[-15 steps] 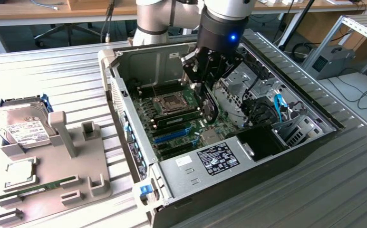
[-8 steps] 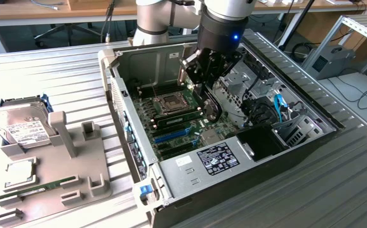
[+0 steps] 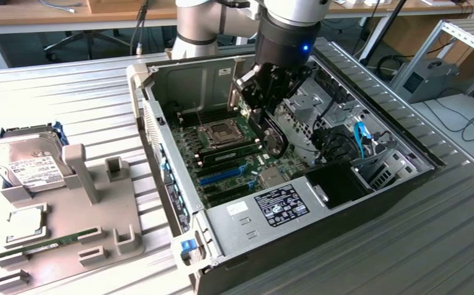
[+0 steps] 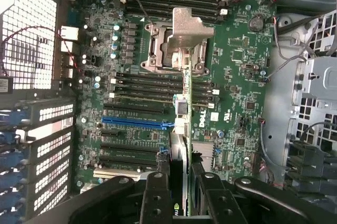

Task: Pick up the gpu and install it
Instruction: 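Insert the gpu into the slot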

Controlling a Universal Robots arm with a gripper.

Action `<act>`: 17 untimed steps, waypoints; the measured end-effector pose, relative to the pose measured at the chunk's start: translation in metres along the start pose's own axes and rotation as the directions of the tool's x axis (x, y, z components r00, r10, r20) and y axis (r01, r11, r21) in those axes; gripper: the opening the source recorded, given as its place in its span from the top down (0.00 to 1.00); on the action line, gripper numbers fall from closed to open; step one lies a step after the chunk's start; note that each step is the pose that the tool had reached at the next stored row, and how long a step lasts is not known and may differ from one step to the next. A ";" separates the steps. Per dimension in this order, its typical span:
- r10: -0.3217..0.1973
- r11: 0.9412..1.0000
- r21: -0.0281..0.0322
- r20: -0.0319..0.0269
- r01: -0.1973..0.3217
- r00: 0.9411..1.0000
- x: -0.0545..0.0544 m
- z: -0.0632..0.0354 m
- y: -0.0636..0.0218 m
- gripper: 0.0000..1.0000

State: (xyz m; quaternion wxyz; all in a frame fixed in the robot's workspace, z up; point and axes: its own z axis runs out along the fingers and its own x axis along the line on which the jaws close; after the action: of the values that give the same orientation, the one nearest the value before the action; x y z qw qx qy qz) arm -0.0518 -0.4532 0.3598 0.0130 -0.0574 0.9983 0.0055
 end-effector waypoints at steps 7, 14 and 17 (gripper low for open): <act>-0.035 0.999 -0.001 0.000 0.035 0.999 0.000 0.0000 0.0000 0.74; -0.081 0.997 -0.002 -0.001 0.081 0.997 0.000 0.0000 0.0000 0.74; -0.107 0.994 -0.003 -0.001 0.107 0.994 0.000 0.0000 0.0000 0.74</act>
State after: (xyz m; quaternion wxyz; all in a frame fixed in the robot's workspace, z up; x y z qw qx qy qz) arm -0.0518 -0.4532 0.3598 0.0127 -0.1109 0.9937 0.0062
